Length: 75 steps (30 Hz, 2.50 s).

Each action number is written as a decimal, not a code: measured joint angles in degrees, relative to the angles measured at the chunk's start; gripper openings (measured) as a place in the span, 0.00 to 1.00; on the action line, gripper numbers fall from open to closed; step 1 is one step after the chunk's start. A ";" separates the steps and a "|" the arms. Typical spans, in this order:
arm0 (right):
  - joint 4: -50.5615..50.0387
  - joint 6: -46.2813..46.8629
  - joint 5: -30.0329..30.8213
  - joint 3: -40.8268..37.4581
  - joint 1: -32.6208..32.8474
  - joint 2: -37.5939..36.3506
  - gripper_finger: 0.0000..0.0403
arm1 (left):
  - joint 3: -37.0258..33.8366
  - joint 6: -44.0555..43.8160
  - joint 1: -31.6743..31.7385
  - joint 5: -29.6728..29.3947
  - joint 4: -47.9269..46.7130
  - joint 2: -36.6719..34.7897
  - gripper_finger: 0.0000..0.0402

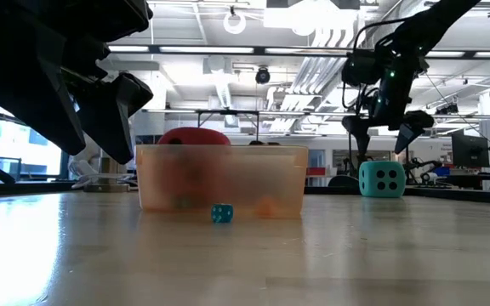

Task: Pick & Place Dice
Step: Put the large light blue die into the orange bin

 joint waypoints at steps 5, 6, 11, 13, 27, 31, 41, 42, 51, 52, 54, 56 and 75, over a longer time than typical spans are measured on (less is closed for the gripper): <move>0.02 -0.11 1.10 0.00 -0.42 0.48 0.98 | 0.00 0.24 0.00 -0.02 0.00 0.00 0.52; 0.00 -0.13 1.26 0.00 -0.49 0.48 0.98 | 0.00 0.24 0.00 -0.02 0.00 0.00 0.52; -0.12 -0.11 1.17 0.00 -0.59 0.48 0.98 | 0.00 0.00 0.00 0.00 0.00 0.00 0.52; -0.11 -0.11 0.84 0.00 -0.67 0.48 0.98 | 0.00 0.00 0.00 -0.02 0.00 0.00 0.52; -0.12 0.07 -0.27 0.00 -2.04 2.44 0.98 | 0.00 -0.17 0.00 0.00 0.01 0.00 0.52; 1.51 0.02 -0.20 0.00 -2.20 4.46 0.98 | 0.00 -0.20 0.00 0.02 0.00 0.00 0.52; 2.91 0.05 0.36 0.15 -2.79 7.24 0.98 | 0.00 -0.18 0.00 0.04 0.01 0.00 0.52; 2.99 0.09 0.32 0.15 -2.79 7.43 0.98 | 0.00 -0.18 0.00 0.04 0.02 0.00 0.52; 3.78 0.26 0.49 0.17 -2.81 9.65 0.98 | -0.02 -0.16 -0.01 0.03 0.01 0.00 0.52; 4.12 0.22 0.47 0.15 -2.81 9.79 0.98 | -0.01 -0.16 0.00 0.02 0.00 0.00 0.52; 4.47 0.04 0.49 0.15 -2.85 9.83 0.98 | 0.00 -0.16 0.00 0.02 0.00 0.00 0.52; 4.71 -0.33 0.46 0.11 -2.85 9.88 0.98 | 0.00 -0.15 -0.01 0.02 0.01 0.00 0.52; 6.05 -10.53 -2.90 0.06 -2.24 9.92 0.87 | -0.01 0.22 -0.02 0.02 0.00 0.00 0.52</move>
